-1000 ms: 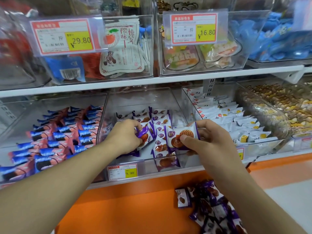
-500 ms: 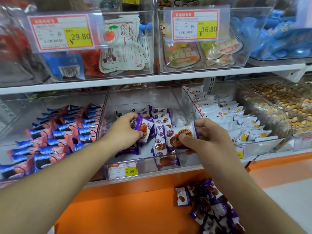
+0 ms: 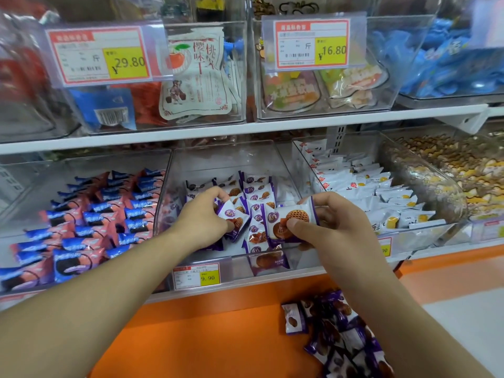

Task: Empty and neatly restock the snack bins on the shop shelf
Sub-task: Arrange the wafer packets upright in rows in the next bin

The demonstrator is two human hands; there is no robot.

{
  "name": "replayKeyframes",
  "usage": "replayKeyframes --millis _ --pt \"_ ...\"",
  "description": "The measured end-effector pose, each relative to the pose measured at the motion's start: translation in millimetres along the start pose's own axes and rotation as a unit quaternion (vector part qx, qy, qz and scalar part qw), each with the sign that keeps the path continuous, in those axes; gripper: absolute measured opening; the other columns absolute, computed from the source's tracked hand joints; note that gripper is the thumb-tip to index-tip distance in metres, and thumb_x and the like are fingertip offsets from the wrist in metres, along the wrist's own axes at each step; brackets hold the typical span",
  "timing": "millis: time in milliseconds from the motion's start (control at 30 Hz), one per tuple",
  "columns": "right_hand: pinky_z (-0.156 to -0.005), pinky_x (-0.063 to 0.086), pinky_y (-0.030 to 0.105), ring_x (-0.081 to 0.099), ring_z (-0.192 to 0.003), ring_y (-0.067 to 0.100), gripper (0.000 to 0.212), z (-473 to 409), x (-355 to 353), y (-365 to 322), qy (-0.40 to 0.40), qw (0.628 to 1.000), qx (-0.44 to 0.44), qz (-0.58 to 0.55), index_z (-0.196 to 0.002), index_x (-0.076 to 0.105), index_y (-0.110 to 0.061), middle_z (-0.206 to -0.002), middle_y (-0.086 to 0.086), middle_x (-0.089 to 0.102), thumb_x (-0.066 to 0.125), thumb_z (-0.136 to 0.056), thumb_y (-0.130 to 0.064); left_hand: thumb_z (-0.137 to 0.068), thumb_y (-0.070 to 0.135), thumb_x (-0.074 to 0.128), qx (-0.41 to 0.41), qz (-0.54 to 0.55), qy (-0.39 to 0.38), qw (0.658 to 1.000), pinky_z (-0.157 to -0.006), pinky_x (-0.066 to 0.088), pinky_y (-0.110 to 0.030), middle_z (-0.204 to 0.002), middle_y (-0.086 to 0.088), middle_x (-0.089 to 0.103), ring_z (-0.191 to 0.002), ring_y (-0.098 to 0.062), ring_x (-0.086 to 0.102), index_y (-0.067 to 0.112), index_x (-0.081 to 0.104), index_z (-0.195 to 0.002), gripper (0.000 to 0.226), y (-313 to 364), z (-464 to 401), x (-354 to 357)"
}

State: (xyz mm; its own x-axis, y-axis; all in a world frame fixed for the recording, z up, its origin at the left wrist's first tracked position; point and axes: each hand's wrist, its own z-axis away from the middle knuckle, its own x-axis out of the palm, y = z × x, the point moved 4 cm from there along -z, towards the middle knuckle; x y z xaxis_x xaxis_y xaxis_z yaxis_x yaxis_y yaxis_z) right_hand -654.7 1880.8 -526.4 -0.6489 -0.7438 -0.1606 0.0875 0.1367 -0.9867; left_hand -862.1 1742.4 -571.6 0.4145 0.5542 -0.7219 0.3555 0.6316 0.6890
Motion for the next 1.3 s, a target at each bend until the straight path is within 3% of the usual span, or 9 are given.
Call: replayKeyframes --millis 167,367,467,600,800,1033,1133,1267,1300 --pt "-0.077 0.062 0.038 0.077 -0.080 0.012 0.019 0 2 2 0.000 1.000 -0.001 0.013 -0.100 0.068 -0.021 -0.087 -0.003 0.079 0.081 -0.089 -0.014 -0.080 0.026 0.089 0.042 -0.068 0.036 0.996 -0.056 0.039 -0.022 -0.091 0.009 0.067 -0.076 -0.009 0.063 0.030 0.055 -0.091 0.036 -1 -3 5" --pt "-0.069 0.060 0.029 0.076 -0.079 0.010 0.019 -1 3 2 -0.011 1.000 -0.006 0.011 -0.101 0.068 -0.020 -0.086 -0.004 0.079 0.080 -0.089 -0.011 -0.078 0.020 0.090 0.059 -0.024 0.021 0.998 -0.069 0.046 -0.022 -0.100 0.013 0.070 -0.091 -0.012 0.067 0.033 0.058 -0.091 0.037 -7 -9 10" --pt "-0.064 0.058 0.021 0.076 -0.078 0.010 0.019 -2 3 3 -0.013 1.000 -0.005 0.005 -0.101 0.068 -0.019 -0.086 -0.003 0.079 0.080 -0.089 -0.011 -0.083 0.025 0.086 0.083 -0.120 0.045 0.988 -0.072 0.053 -0.033 -0.107 0.010 0.066 -0.084 -0.017 0.066 0.037 0.058 -0.101 0.036 -2 -8 9" --pt "-0.065 0.058 0.023 0.076 -0.078 0.011 0.019 -1 3 3 -0.014 1.000 -0.007 0.007 -0.101 0.068 -0.020 -0.086 -0.003 0.079 0.080 -0.089 -0.011 -0.080 0.028 0.088 0.124 -0.239 0.055 0.962 -0.083 0.056 -0.040 -0.109 0.006 0.059 -0.102 -0.021 0.059 0.032 0.060 -0.095 0.031 4 -8 11" --pt "-0.063 0.057 0.019 0.076 -0.077 0.009 0.019 -1 2 4 -0.015 1.000 -0.013 0.012 -0.098 0.067 -0.022 -0.085 -0.004 0.078 0.080 -0.089 -0.012 -0.077 0.025 0.091 0.123 -0.164 0.060 0.977 -0.083 0.048 -0.032 -0.106 0.007 0.062 -0.101 -0.019 0.060 0.030 0.070 -0.097 0.029 0 -17 14" --pt "-0.062 0.058 0.020 0.076 -0.076 0.009 0.020 -3 5 5 -0.023 0.999 -0.013 0.019 -0.099 0.066 -0.023 -0.085 -0.005 0.079 0.080 -0.090 -0.012 -0.081 0.034 0.086 0.126 -0.283 0.034 0.950 -0.100 0.037 -0.036 -0.128 0.003 0.055 -0.122 -0.022 0.044 0.033 0.068 -0.112 0.035 4 -19 15" --pt "-0.068 0.062 0.028 0.077 -0.080 0.010 0.021 -3 6 6 -0.025 0.999 -0.014 0.035 -0.103 0.066 -0.024 -0.088 -0.005 0.079 0.080 -0.090 -0.015 -0.083 0.024 0.084 0.109 -0.226 0.021 0.968 -0.101 0.038 -0.033 -0.131 0.003 0.054 -0.124 -0.022 0.042 0.036 0.068 -0.116 0.038 5 -12 10" --pt "-0.072 0.065 0.032 0.077 -0.083 0.008 0.024 -4 10 6 -0.026 0.998 -0.035 0.051 -0.107 0.066 -0.027 -0.090 -0.007 0.079 0.081 -0.090 -0.019 -0.098 0.018 0.067 0.090 0.111 0.005 0.990 -0.072 0.053 -0.026 -0.107 0.005 0.072 -0.091 -0.019 0.068 0.037 0.074 -0.105 0.021 28 21 -14" --pt "-0.072 0.065 0.031 0.077 -0.083 0.008 0.025 -3 12 6 -0.027 0.998 -0.038 0.046 -0.107 0.066 -0.028 -0.090 -0.007 0.079 0.081 -0.090 -0.019 -0.100 0.025 0.068 0.095 0.167 -0.034 0.981 -0.076 0.058 -0.028 -0.105 0.006 0.075 -0.090 -0.016 0.071 0.037 0.076 -0.106 0.016 36 32 -18"
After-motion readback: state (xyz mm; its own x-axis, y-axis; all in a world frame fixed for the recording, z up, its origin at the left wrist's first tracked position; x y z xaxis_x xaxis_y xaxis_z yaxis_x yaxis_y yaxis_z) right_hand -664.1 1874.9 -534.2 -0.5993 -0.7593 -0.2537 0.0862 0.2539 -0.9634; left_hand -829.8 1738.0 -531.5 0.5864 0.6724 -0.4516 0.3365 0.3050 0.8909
